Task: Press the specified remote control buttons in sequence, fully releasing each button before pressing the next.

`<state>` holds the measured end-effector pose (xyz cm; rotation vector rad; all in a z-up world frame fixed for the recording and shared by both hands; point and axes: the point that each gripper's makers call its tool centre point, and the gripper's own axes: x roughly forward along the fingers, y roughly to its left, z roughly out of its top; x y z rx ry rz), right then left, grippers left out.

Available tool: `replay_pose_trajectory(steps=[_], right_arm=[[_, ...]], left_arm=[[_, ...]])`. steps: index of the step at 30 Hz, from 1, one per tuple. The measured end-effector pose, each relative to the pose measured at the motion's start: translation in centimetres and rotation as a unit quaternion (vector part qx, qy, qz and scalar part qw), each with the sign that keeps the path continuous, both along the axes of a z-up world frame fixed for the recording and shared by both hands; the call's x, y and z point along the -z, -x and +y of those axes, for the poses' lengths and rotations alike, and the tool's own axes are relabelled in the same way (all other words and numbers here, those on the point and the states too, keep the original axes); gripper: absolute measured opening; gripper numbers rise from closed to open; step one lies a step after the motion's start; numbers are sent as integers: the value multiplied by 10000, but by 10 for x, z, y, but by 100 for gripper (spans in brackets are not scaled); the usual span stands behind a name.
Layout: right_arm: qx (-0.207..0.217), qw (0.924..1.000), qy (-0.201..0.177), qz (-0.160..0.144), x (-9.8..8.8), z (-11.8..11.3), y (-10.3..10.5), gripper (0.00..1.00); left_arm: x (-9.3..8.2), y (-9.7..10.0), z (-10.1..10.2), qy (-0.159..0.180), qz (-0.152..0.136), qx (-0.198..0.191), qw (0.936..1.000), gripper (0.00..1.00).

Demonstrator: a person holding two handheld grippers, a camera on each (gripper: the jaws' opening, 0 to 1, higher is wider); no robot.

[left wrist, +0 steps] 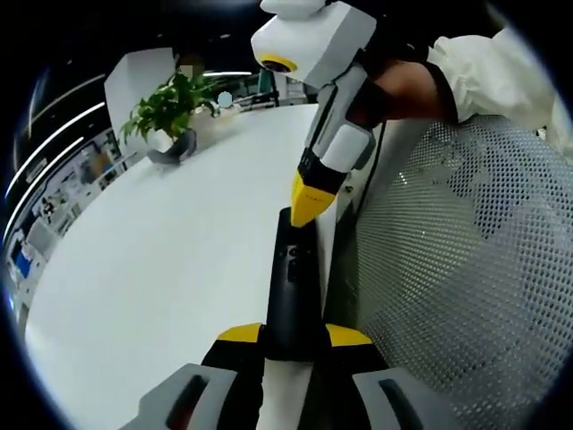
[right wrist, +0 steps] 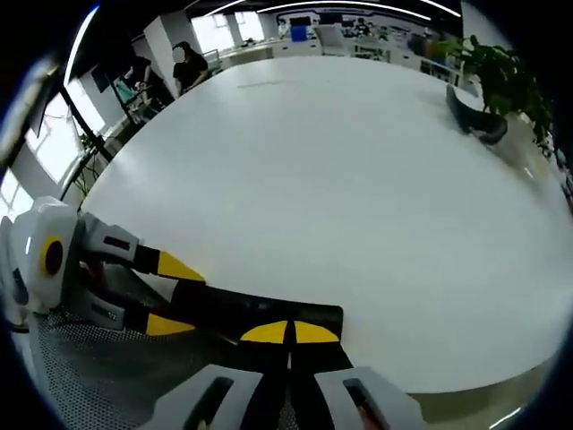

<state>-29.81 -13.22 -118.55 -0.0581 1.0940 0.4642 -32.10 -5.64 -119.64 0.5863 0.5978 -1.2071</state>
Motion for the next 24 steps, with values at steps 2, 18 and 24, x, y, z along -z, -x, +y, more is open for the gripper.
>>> replay_pose_trajectory(steps=[2, 18, 24], right_arm=[[-6, 10000, 2, -23, 0, 0, 0, 0], [-340, 9984, 389, -240, 1, 2, 0, 0], [-438, 9977, 415, -308, 1, 1, -1, 0]], left_arm=[[0, 0, 0, 22, 30, -24, 10000, 24], [0, 2, 1, -5, 11, 103, 9999, 24], [1, 2, 0, -55, -75, 134, 9999, 25]])
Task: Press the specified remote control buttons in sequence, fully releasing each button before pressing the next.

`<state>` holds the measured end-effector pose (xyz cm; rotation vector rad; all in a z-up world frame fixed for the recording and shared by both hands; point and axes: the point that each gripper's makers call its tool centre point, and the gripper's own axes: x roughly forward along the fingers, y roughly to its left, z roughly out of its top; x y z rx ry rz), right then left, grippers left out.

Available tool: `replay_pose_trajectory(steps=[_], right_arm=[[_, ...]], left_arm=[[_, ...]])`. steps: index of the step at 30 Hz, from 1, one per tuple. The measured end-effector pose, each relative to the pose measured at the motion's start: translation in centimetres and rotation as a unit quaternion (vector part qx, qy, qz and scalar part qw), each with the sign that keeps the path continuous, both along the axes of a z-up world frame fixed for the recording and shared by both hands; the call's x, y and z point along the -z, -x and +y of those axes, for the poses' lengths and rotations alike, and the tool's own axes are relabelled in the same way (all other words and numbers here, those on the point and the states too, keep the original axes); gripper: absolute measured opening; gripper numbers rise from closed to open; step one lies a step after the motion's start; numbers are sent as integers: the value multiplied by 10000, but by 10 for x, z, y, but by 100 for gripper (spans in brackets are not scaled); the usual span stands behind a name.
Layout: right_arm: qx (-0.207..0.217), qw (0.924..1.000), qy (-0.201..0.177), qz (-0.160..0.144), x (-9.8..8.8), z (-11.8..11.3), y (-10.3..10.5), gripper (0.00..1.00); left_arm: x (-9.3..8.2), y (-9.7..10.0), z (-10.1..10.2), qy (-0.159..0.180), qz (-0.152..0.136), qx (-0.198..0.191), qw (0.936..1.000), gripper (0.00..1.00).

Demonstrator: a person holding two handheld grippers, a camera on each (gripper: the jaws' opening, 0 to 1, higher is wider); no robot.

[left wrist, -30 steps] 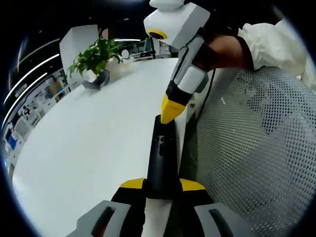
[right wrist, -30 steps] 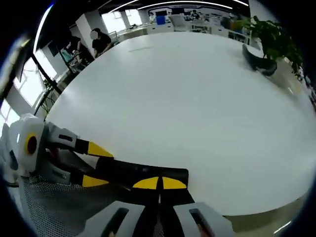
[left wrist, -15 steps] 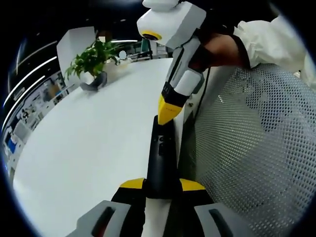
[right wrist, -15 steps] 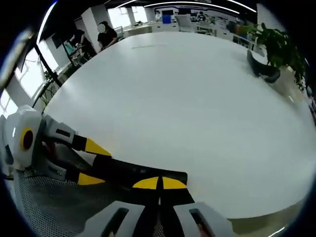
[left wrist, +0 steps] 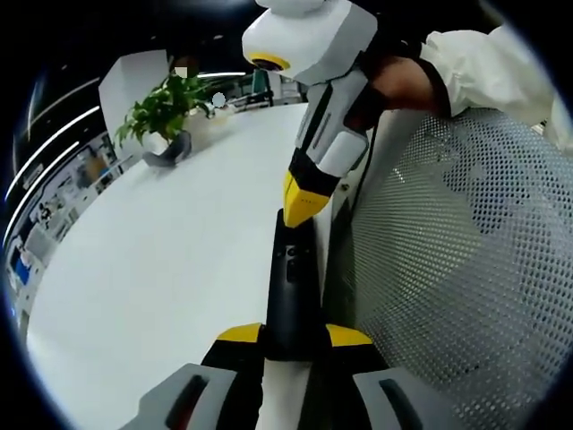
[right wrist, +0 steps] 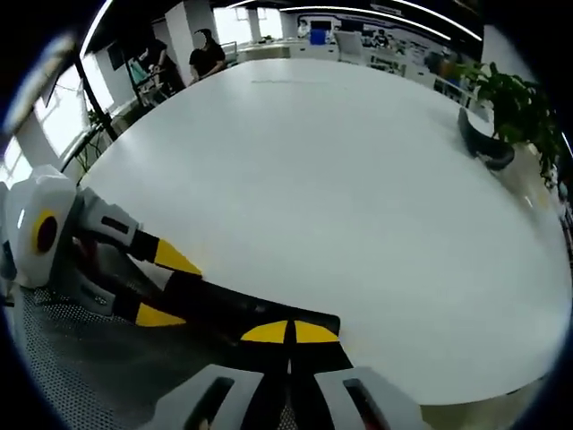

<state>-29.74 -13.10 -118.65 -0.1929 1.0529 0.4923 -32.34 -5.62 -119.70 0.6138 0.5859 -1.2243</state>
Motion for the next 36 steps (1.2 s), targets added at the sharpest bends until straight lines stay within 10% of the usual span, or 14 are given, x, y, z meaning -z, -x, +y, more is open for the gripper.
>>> replay_pose_trajectory(steps=[19, 36], right_arm=[[147, 9999, -81, 22, -1, -1, -2, 0], [660, 9921, -1015, 319, -11, 6, -10, 0]], left_arm=[[-3, -4, -1, 204, 458, -513, 9974, 25], [-2, -2, -1, -42, 500, -319, 9982, 24]])
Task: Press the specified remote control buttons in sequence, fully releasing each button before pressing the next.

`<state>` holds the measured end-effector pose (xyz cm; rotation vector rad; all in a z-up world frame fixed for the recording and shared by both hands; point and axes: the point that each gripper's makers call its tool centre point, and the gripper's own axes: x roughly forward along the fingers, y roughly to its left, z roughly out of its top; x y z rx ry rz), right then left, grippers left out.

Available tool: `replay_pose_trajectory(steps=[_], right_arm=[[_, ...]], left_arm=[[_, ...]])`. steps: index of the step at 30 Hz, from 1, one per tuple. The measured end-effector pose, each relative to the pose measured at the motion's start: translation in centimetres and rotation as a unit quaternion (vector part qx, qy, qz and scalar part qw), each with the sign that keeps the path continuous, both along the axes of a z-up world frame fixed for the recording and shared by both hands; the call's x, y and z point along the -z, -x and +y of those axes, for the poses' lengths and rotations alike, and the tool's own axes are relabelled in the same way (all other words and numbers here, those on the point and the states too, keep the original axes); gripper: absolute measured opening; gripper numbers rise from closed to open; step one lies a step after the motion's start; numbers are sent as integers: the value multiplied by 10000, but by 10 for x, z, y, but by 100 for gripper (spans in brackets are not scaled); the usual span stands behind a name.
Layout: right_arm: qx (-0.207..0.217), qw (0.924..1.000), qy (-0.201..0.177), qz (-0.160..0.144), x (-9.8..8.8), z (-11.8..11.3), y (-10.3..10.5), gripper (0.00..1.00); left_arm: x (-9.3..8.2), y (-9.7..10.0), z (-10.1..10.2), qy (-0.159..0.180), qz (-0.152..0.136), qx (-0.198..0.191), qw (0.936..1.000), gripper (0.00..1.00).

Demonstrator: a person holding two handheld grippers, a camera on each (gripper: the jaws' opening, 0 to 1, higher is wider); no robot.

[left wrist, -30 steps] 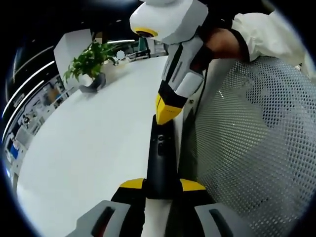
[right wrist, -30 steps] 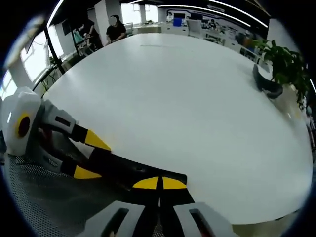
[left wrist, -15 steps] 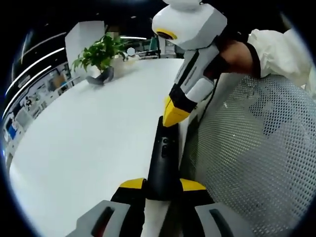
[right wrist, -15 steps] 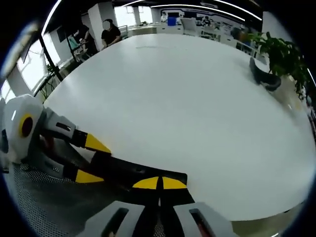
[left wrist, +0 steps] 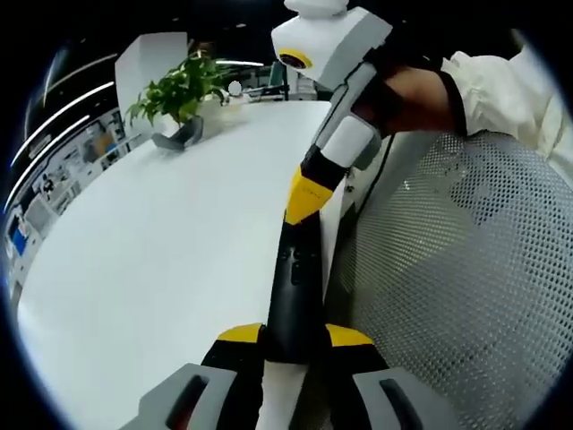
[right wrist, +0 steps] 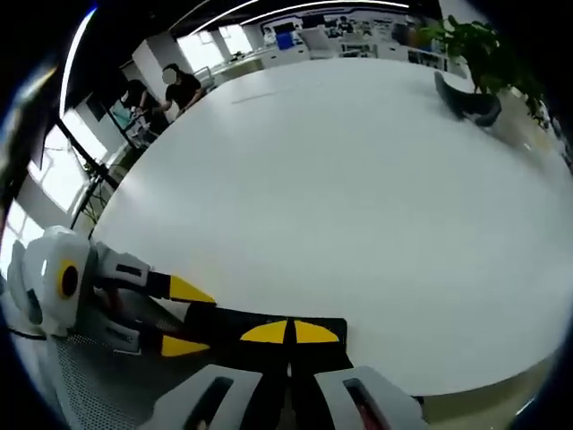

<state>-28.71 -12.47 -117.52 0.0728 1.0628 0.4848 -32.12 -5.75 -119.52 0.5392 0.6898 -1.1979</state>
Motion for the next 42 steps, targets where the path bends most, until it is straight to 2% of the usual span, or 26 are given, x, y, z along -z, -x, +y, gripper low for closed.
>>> replay_pose_trajectory(steps=[2, 4, 7, 10, 12, 15, 21, 27, 36, 39, 42], right_arm=[[-55, 9999, -19, 81, 2, 2, 0, 0], [-201, 9993, -4, 322, 7, 4, 5, 0], [-215, 9990, 46, 396, 10, 2, 5, 0], [-203, 9980, -322, 503, 5, 10, 6, 0], [-283, 9981, -322, 441, 4, 13, 6, 0], [-449, 9978, -42, 487, 11, 11, 7, 0], [-239, 9971, -311, 657, 10, 8, 4, 0], [-191, 9972, -240, 682, 10, 6, 3, 0], [-303, 9972, -213, 653, 12, 6, 3, 0], [-433, 9970, -103, 627, 12, 7, 3, 0], [-340, 9971, -176, 651, 13, 5, 2, 0]], left_arm=[[0, -1, 0, 0, 63, 4, 10000, 24], [-1, -2, 0, 15, 138, -12, 9999, 24], [-1, -1, -1, -27, 149, 30, 9999, 24], [0, -1, -2, -74, 88, 103, 9999, 24], [0, -1, -2, -94, 57, 123, 9999, 24], [0, -2, -2, -84, 42, 161, 9998, 24], [-1, -2, -2, -53, 73, 172, 9998, 24], [-1, -3, -4, -15, 85, 143, 9999, 24], [-1, -3, -5, 2, 86, 179, 9998, 24], [-1, -4, -6, 3, 98, 174, 9998, 24], [-1, -5, -7, -5, 105, 190, 9998, 24]])
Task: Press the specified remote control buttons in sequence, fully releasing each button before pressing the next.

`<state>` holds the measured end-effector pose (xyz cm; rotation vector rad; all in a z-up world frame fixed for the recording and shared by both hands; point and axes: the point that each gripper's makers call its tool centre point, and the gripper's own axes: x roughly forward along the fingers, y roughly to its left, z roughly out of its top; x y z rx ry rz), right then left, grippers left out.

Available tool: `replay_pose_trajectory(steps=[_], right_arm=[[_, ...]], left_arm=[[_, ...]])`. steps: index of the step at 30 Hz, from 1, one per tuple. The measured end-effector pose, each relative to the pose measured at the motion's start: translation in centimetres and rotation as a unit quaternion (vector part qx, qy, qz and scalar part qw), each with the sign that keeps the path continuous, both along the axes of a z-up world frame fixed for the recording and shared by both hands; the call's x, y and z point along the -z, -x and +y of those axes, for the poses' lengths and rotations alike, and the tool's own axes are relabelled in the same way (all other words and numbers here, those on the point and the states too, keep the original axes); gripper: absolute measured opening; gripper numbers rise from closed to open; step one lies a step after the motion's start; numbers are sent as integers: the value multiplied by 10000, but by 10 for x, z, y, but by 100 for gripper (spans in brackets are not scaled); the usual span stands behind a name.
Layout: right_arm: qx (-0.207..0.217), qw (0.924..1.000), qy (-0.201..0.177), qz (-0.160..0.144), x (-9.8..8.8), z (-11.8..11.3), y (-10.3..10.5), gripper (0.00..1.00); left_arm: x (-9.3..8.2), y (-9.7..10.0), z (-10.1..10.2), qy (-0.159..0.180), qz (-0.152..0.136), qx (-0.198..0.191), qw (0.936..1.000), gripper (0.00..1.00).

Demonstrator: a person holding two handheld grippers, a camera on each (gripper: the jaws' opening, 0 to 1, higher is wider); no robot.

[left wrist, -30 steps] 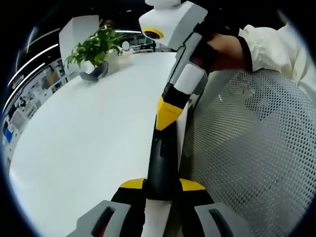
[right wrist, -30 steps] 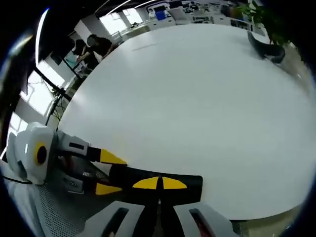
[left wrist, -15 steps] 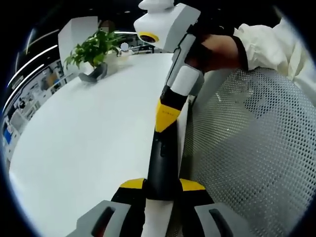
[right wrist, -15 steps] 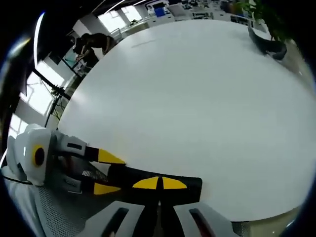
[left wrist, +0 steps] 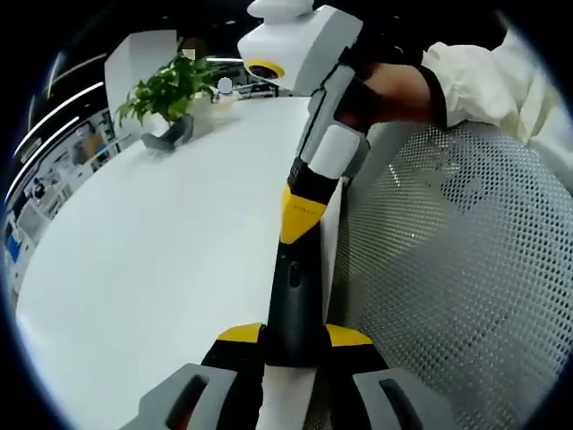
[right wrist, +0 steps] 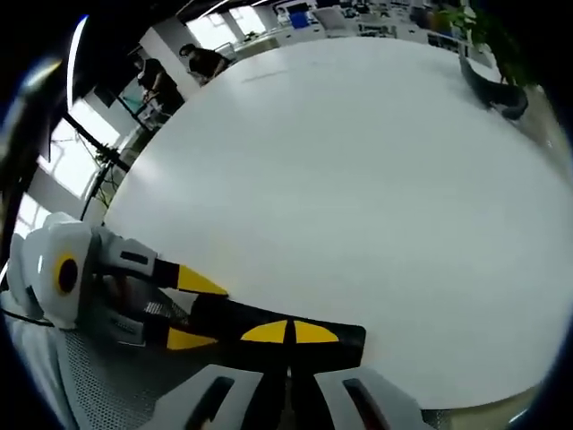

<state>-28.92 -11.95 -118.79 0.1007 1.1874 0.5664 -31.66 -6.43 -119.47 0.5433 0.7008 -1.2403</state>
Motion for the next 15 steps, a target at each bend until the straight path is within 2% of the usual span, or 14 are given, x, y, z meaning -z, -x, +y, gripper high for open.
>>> replay_pose_trajectory(steps=[7, 10, 15], right_arm=[[80, 9999, -102, 27, -1, 0, -1, 0], [419, 9980, -407, 230, -2, 0, -1, 0], [396, 9979, -392, 336, -3, -1, 2, 0]], left_arm=[[0, -1, -1, 31, -6, 50, 10000, 24], [1, -1, -1, 60, -8, 101, 9999, 24], [0, -1, -2, 98, -9, 138, 9999, 25]])
